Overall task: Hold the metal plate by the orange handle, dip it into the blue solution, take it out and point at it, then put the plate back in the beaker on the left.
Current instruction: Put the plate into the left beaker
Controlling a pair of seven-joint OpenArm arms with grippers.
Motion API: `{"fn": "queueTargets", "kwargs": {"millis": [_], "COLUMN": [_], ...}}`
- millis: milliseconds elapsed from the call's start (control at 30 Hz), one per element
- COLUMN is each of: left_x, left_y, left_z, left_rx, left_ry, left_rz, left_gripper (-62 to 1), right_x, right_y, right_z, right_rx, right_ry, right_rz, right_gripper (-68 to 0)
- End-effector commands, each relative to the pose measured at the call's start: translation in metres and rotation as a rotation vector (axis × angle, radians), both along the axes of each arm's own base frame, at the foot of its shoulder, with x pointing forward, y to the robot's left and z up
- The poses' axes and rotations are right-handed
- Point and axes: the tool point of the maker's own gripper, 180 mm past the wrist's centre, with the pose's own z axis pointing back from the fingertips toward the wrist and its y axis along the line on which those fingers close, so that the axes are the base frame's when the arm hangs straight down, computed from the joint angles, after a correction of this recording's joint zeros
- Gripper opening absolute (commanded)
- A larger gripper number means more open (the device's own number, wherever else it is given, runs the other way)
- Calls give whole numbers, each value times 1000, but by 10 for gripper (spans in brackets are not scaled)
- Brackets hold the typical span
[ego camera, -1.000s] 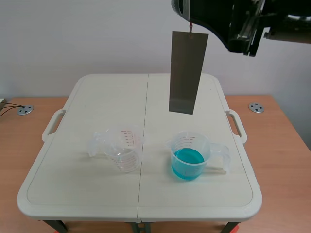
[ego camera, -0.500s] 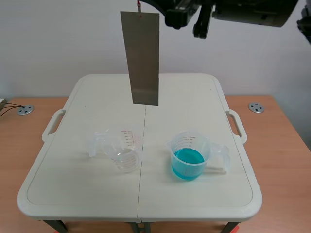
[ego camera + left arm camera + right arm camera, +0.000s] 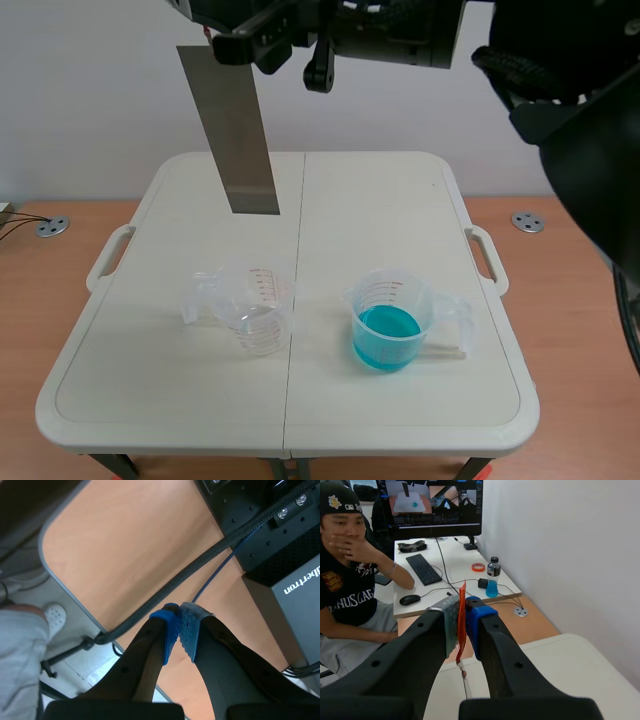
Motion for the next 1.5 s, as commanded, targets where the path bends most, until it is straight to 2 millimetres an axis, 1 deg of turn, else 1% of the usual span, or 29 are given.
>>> {"fn": "queueTargets", "kwargs": {"millis": [0,233,467,733,967,1467], "left_x": [-3,-12,-20,-21,-21,-19], "left_y": [-2,-2,2,2,2,2], "left_z": [0,-3,-5,-6,-6,-6], "left_rx": [3,5,13,13,13,14], "left_ry": [7,29,52,54,54,50], "left_rz": [26,42,48,48,48,49], "left_gripper": [-577,-578,-577,-577,-577,-577], "right_x": [3,8,12,20,22,33], "right_y": [2,17,24,25,25,20], "right_z": [8,-12,-24,-44,-55,-94], "right_rx": [24,7,12,-1,-15,-44], "right_ry": [-12,49,103,166,192,294], "right_rz": [0,6,10,0,6,-26], "right_gripper": [-664,-664,-664,-664,-664,-664]}}
